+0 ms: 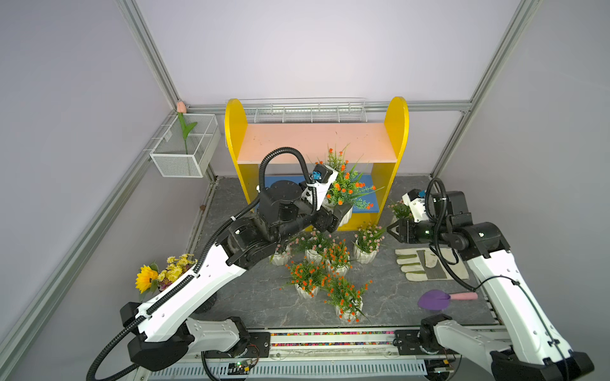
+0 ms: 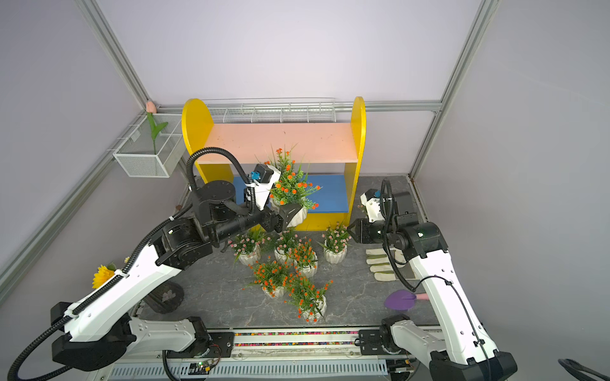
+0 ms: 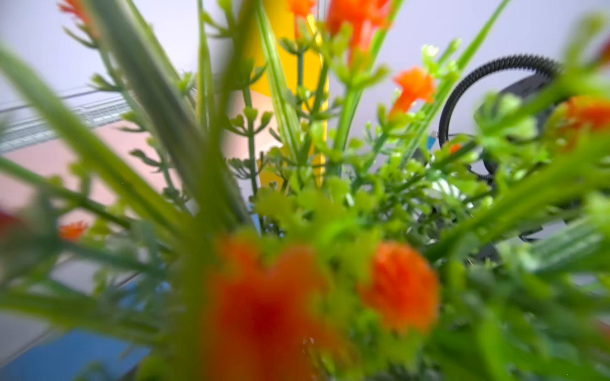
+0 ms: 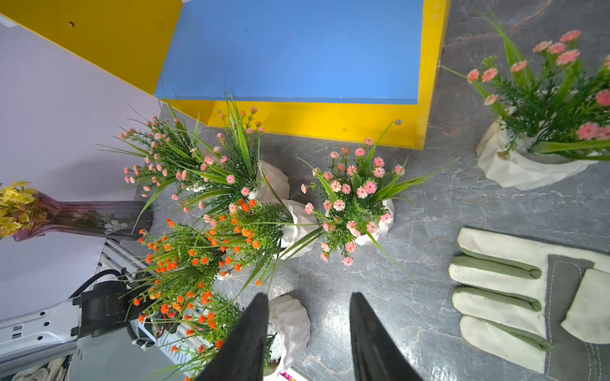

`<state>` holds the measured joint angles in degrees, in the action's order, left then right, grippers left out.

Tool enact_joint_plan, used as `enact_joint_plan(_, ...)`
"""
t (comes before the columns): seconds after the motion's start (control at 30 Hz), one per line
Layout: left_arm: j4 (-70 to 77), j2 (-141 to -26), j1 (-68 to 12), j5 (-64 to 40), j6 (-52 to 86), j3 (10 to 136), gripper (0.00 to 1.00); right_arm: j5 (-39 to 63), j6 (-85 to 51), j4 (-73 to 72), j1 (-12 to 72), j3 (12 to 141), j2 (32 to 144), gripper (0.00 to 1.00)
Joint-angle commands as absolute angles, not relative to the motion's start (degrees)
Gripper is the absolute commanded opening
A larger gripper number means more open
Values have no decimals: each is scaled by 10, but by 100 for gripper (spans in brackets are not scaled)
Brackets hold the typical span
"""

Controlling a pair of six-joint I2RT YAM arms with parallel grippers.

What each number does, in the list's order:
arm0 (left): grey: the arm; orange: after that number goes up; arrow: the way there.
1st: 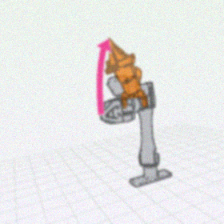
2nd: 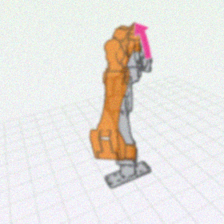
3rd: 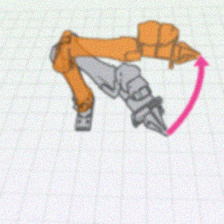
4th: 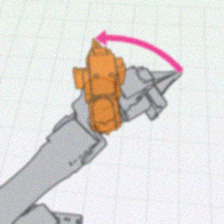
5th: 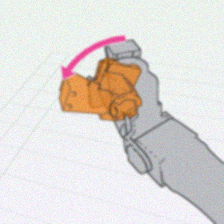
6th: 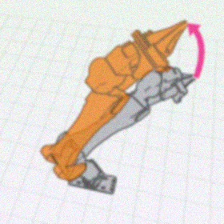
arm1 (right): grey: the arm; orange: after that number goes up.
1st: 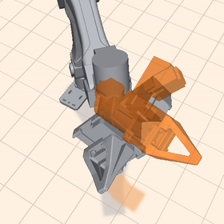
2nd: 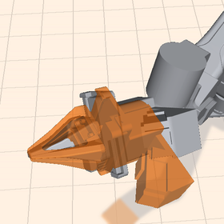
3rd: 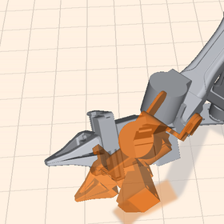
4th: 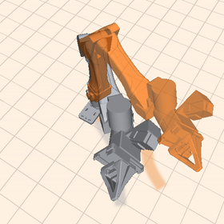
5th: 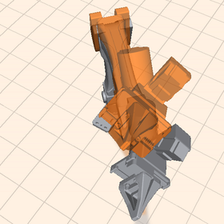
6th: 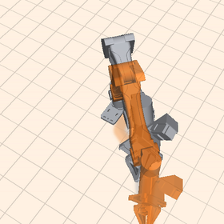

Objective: Place the baby's breath potted plants on the rack by color
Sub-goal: Place the baby's breath potted plant on the rack.

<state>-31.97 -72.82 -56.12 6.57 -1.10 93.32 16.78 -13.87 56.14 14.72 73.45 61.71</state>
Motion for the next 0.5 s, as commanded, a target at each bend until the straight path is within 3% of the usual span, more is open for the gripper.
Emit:
enact_joint_plan(0.0,-366,-747,-549,111,-7,993,0,176,-136,553,144,717,603,43)
enact_joint_plan(0.47,-416,-841,-428,102,-3,1190,0,184,-141,554,144,676,572,43)
